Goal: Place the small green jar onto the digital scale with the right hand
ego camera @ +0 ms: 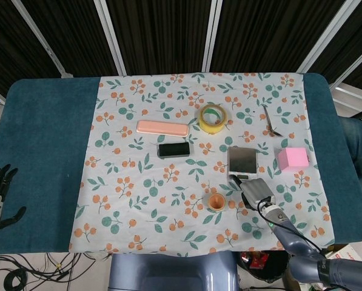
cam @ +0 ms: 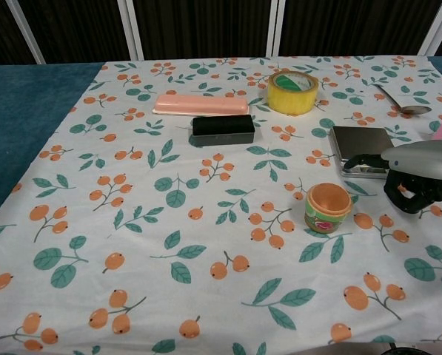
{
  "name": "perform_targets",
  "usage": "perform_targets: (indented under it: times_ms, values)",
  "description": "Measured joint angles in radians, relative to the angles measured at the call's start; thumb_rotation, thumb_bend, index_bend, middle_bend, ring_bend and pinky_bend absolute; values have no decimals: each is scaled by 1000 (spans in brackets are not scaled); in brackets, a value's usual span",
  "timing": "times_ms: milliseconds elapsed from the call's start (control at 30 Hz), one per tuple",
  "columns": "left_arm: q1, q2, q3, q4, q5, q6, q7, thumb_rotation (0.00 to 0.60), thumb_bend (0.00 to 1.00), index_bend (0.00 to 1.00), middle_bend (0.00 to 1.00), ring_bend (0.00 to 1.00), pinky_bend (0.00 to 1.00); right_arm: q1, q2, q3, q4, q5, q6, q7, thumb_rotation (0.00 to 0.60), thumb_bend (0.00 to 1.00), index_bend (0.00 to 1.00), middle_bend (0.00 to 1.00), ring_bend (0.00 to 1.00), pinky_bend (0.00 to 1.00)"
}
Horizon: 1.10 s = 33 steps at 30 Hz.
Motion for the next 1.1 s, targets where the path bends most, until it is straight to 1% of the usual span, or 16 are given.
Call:
perform_targets:
  times_ms: [733, 967, 1100]
  values:
    - [-1, 2, 0, -3, -4, -5, 5, 600, 242, 0, 0, 0, 0, 1, -2, -6, 5, -4, -2, 1, 600, 744, 61, 754, 895, 914]
    - [-1, 3, 1, -5, -6, -7, 7, 600, 243, 0, 0, 0, 0, 2, -3, -10, 3, -6, -3, -3, 600, 745, 108, 754, 895, 914]
    - [-1, 3, 1, -6, -7, -7, 8, 600, 242, 0, 0, 0, 0, 3, -6, -12, 6, -3, -5, -6, 600, 744, 167, 754, 895, 914]
